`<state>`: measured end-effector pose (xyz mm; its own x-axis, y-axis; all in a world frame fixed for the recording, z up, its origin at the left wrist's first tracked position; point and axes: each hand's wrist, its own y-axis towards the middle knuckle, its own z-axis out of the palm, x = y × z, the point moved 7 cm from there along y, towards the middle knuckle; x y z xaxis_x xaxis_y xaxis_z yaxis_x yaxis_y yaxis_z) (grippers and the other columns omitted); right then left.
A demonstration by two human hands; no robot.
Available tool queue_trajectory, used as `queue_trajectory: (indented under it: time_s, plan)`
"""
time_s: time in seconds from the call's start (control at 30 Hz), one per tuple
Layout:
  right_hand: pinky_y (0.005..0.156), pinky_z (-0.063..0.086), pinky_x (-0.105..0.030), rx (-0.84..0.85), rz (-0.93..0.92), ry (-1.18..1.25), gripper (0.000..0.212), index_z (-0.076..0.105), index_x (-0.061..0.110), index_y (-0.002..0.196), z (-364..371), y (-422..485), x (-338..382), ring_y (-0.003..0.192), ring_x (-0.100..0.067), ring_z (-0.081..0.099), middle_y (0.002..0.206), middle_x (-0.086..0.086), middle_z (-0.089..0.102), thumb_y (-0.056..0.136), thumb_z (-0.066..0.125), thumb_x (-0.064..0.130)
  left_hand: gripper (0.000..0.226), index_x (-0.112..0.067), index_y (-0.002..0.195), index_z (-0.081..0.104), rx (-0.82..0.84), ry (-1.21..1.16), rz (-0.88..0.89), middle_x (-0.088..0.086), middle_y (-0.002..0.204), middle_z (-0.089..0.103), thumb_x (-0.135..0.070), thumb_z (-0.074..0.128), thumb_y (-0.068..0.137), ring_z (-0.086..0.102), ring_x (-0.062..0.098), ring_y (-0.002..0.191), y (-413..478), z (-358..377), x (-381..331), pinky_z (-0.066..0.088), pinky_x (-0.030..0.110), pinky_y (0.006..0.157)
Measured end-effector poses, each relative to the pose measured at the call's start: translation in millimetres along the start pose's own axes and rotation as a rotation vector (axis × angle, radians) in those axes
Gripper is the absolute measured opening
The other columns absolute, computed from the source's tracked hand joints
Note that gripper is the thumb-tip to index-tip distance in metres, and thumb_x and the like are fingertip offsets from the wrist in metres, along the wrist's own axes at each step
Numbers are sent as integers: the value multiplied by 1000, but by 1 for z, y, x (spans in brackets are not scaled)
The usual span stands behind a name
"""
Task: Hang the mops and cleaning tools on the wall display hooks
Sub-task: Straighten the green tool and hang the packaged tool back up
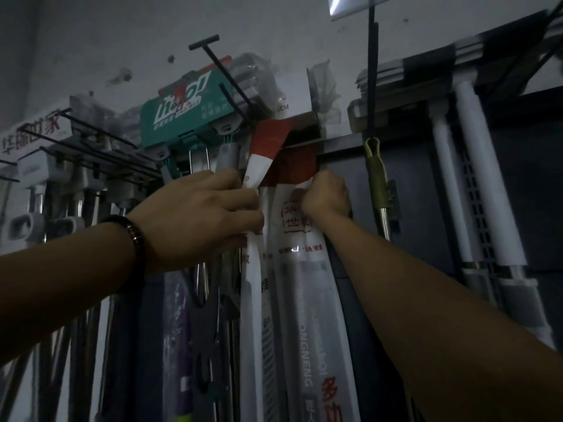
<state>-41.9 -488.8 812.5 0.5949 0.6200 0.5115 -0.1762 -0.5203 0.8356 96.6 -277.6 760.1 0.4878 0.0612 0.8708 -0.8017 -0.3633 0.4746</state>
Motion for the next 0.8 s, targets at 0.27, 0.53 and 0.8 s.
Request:
queue_trajectory:
  time_s: [0.27, 0.53, 0.8]
  plan:
    - [65, 64, -38, 106, -76, 105, 17, 67, 24, 80, 0, -22, 0, 71, -21, 70, 81, 0, 72, 89, 69, 38, 28, -29, 114, 66, 3, 5, -27, -4, 116, 65, -37, 66, 87, 56, 24, 99, 3, 0, -3, 54, 39, 72]
    - [83, 59, -48, -87, -216, 75, 43, 55, 21, 122, -48, -55, 28, 100, -24, 65, 111, -4, 65, 96, 54, 55, 56, -38, 142, 49, -25, -132, -103, -2, 160, 38, -41, 67, 89, 50, 23, 127, 2, 3, -8, 58, 40, 88]
    - [50, 56, -39, 193, -144, 564, 53, 74, 22, 82, -98, -88, 70, 65, -27, 74, 73, -6, 75, 104, 48, 62, 104, -37, 165, 9, -213, -476, -305, 1, 175, -12, -40, 77, 87, 37, 23, 150, 3, 14, -15, 52, 28, 95]
